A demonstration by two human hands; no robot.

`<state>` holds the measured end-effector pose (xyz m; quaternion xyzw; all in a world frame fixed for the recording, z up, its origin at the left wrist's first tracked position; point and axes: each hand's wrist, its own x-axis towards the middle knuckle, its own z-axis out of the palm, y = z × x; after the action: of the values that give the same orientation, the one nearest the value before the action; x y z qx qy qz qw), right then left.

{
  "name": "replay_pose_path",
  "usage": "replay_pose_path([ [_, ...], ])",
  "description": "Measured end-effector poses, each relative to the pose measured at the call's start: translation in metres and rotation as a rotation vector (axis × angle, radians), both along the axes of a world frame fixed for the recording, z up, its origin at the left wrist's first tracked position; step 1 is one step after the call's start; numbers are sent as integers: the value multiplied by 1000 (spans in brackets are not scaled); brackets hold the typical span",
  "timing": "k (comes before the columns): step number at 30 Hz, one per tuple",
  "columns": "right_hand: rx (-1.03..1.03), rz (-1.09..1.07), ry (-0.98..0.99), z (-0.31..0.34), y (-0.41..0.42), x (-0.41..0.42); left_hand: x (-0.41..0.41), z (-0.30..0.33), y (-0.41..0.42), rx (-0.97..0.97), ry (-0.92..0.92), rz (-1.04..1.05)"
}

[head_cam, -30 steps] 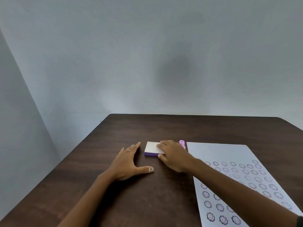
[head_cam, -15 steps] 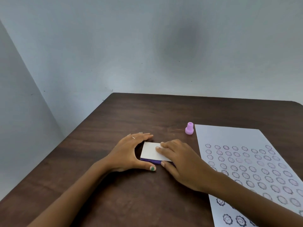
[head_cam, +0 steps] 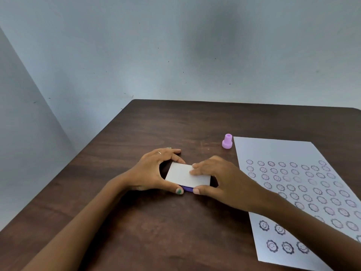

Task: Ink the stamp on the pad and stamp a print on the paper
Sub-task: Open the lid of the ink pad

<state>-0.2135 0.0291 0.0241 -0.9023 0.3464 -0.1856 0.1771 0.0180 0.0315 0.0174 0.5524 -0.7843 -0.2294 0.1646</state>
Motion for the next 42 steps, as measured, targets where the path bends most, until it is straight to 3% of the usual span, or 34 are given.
replay_pose_path([
  [10, 151, -36, -147, 21, -14, 0, 1, -1, 1, -3, 35, 17],
  [17, 17, -200, -253, 17, -39, 8, -1, 1, 0, 6, 101, 18],
  [23, -96, -317, -209, 9, -55, 13, 1, -2, 1, 33, 173, 64],
  [42, -17, -337, -106, -3, -53, 10, 1, -1, -1, -3, 75, 20],
])
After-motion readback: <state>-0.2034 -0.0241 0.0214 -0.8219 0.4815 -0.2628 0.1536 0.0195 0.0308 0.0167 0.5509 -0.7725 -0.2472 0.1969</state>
